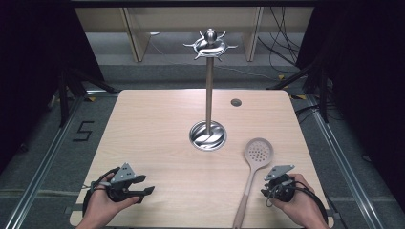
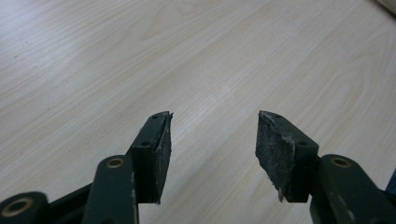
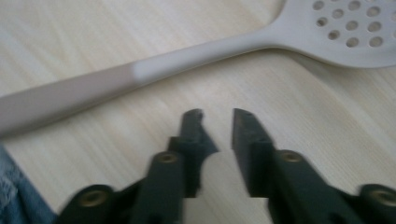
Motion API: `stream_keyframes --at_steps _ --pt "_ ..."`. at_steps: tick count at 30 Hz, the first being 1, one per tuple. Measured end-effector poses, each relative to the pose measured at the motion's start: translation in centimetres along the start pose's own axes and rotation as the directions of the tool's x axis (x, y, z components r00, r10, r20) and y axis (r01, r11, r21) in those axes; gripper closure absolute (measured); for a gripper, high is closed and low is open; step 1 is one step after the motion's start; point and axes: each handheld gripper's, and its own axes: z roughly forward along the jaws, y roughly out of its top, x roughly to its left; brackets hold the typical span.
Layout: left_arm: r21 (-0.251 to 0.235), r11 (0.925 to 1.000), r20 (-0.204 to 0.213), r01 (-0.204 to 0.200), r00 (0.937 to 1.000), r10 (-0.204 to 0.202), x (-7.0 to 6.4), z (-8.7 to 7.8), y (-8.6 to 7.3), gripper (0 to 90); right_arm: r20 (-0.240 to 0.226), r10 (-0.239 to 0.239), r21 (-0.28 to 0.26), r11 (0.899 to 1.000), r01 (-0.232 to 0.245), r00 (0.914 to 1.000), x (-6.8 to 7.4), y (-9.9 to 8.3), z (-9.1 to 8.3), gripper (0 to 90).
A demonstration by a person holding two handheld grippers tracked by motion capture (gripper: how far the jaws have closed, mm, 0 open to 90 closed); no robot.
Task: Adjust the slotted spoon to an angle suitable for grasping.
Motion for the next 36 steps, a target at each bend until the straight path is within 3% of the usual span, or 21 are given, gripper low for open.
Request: stream_keyframes --at_steps 3,7,10,12,14,15,18,19,20,22,27,28,29,30,31,32,33,34,35,36 --pt "0.013 0.9999 -0.004 -0.007 1.0000 0.007 0.1 0.1 0.0 45.2 -0.020 -0.047 0.052 0.998 0.048 0.9987 0.8 0.5 -0.4 90.0" --pt "0.010 0.9999 -0.002 -0.011 0.9999 0.011 0.1 0.0 -0.1 45.4 -0.052 -0.090 0.114 0.989 0.096 0.9945 1.7 1.0 -0.1 90.0" --pt "0.007 0.9998 0.000 0.017 0.9999 -0.017 0.1 0.0 -0.1 45.6 -0.103 -0.108 0.201 0.971 0.127 0.9888 2.4 1.4 0.3 90.0" --pt "0.012 0.9999 0.005 -0.005 1.0000 0.005 0.2 0.0 -0.1 45.7 -0.150 -0.130 0.248 0.955 0.164 0.9801 2.6 1.8 0.7 90.0" --pt "0.010 0.9998 0.001 0.015 0.9999 -0.015 0.1 0.0 -0.1 45.8 -0.191 -0.144 0.301 0.933 0.198 0.9709 3.0 2.1 1.1 90.0" --pt "0.009 0.9999 0.002 0.013 0.9999 -0.013 0.1 0.0 -0.1 45.8 -0.208 -0.166 0.309 0.924 0.226 0.9640 3.1 2.2 1.2 90.0" --pt "0.003 0.9997 0.012 0.023 0.9997 -0.023 0.0 0.0 -0.1 45.9 -0.242 -0.183 0.326 0.910 0.257 0.9530 3.8 2.4 1.6 90.0" --pt "0.011 0.9999 0.005 0.009 0.9999 -0.009 0.2 0.0 -0.1 45.9 -0.254 -0.183 0.333 0.905 0.264 0.9498 4.0 2.4 1.6 90.0" --pt "0.008 0.9999 0.008 0.015 0.9999 -0.015 0.1 0.0 -0.1 45.9 -0.268 -0.203 0.328 0.900 0.287 0.9420 4.0 2.4 1.8 90.0" --pt "0.011 0.9998 0.009 0.014 0.9999 -0.014 0.1 0.0 -0.1 46.0 -0.265 -0.232 0.320 0.894 0.312 0.9360 4.2 2.5 2.0 90.0" --pt "0.008 0.9999 0.011 -0.008 0.9999 0.008 0.1 -0.1 0.0 46.0 -0.297 -0.240 0.312 0.890 0.332 0.9242 4.9 3.1 2.0 90.0" --pt "0.009 0.9999 0.011 -0.008 0.9999 0.008 0.1 -0.1 0.0 46.1 -0.292 -0.280 0.296 0.883 0.364 0.9147 4.7 3.2 2.3 90.0" --pt "0.002 1.0000 0.015 0.001 0.9999 -0.001 0.1 0.0 -0.1 46.1 -0.303 -0.240 0.314 0.889 0.334 0.9224 5.2 3.3 2.1 90.0" --pt "0.007 1.0000 0.006 -0.003 1.0000 0.003 0.1 -0.1 -0.1 46.1 -0.312 -0.302 0.284 0.875 0.391 0.9010 4.8 3.3 2.6 90.0" --pt "0.009 0.9999 0.006 -0.008 1.0000 0.008 0.2 -0.1 -0.1 46.1 -0.288 -0.213 0.342 0.888 0.308 0.9336 5.5 3.4 2.2 90.0" --pt "0.003 0.9998 0.012 0.020 0.9997 -0.020 0.0 0.0 -0.1 46.1 -0.303 -0.221 0.334 0.886 0.320 0.9270 5.6 3.5 2.3 90.0" --pt "0.007 0.9999 0.008 0.013 0.9999 -0.013 0.1 0.0 -0.1 46.1 -0.312 -0.238 0.310 0.890 0.335 0.9199 5.6 3.6 2.4 90.0" --pt "0.004 1.0000 0.013 0.004 0.9999 -0.004 0.1 0.0 -0.1 46.1 -0.331 -0.250 0.303 0.885 0.353 0.9098 5.6 3.8 2.6 90.0" --pt "-0.001 1.0000 0.016 0.003 0.9999 -0.003 0.1 0.0 -0.1 46.1 -0.327 -0.244 0.319 0.881 0.350 0.9128 5.6 3.9 2.7 90.0" --pt "0.008 0.9999 0.015 -0.006 0.9999 0.006 0.1 -0.1 0.0 46.1 -0.342 -0.264 0.303 0.877 0.372 0.9016 5.5 4.0 2.8 90.0"
